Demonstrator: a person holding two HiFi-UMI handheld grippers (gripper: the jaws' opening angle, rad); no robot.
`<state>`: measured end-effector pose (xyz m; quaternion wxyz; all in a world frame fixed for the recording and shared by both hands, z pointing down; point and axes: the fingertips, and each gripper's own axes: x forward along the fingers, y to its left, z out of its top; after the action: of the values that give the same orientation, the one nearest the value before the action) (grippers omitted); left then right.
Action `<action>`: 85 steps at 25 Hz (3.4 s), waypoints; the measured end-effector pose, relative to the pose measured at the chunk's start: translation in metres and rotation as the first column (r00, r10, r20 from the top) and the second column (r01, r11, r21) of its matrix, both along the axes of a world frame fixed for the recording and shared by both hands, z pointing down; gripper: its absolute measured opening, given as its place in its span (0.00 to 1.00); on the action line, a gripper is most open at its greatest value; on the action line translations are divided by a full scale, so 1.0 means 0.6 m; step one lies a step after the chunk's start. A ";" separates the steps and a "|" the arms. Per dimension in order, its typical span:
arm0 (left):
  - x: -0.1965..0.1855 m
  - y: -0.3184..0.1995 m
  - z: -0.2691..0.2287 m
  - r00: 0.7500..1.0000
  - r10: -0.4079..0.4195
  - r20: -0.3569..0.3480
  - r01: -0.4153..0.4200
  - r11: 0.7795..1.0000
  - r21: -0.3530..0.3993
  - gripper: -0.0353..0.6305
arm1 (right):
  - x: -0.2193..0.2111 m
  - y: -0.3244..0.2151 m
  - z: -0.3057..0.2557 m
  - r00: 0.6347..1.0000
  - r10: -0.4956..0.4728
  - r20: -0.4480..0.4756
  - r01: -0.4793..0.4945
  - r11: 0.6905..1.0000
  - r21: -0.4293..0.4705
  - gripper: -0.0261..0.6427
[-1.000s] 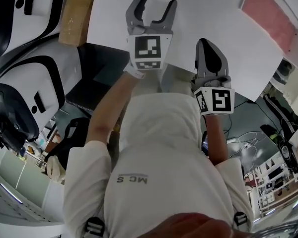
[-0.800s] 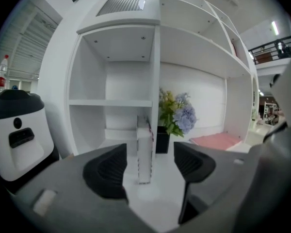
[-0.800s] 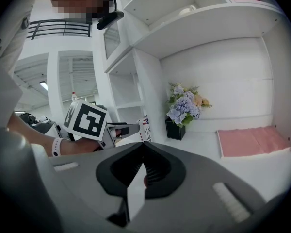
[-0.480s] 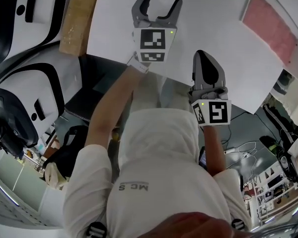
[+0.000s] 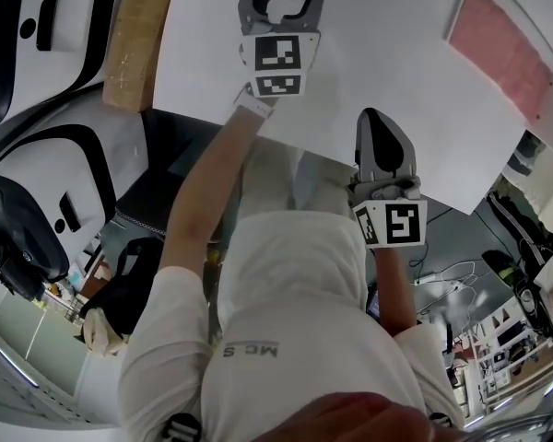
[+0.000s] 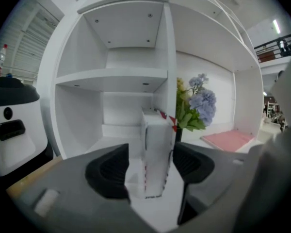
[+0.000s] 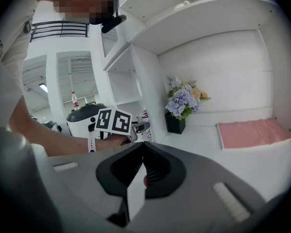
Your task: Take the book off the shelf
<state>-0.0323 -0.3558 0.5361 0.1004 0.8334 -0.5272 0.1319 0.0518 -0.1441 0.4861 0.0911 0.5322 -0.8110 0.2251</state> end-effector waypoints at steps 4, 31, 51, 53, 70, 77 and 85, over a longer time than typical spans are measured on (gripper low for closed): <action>-0.001 -0.016 0.005 1.000 -0.010 0.010 0.010 1.000 0.024 0.42 | -0.001 0.003 0.007 1.000 0.005 0.004 -0.005 1.000 -0.015 0.03; -0.045 -0.016 -0.009 0.998 -0.015 0.064 0.014 1.000 0.027 0.30 | -0.022 0.011 -0.028 1.000 0.019 0.016 -0.019 1.000 -0.002 0.03; -0.115 0.136 -0.065 0.998 -0.041 0.046 0.042 0.999 -0.033 0.30 | -0.049 0.045 -0.123 1.000 0.028 -0.002 -0.027 0.997 0.073 0.03; -0.121 0.151 -0.070 0.998 -0.049 0.036 0.050 0.998 -0.046 0.30 | -0.047 0.046 -0.136 0.999 0.036 -0.008 -0.035 0.996 0.084 0.03; -0.144 0.301 -0.120 0.998 -0.032 0.054 0.038 0.994 -0.104 0.30 | -0.038 0.049 -0.223 0.999 0.028 -0.038 -0.022 0.986 0.163 0.03; -0.147 0.366 -0.150 0.998 -0.035 0.046 0.041 0.992 -0.117 0.30 | -0.015 0.057 -0.266 0.997 0.059 -0.044 -0.048 0.975 0.216 0.03; -0.122 0.433 -0.253 0.999 0.044 0.009 -0.044 0.997 -0.066 0.30 | 0.017 0.095 -0.285 0.995 0.089 -0.051 -0.076 0.973 0.218 0.03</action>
<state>-0.1056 -0.0959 0.3840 0.1221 0.8404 -0.5046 0.1557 0.0622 -0.0869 0.3152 0.0479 0.5786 -0.8048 0.1234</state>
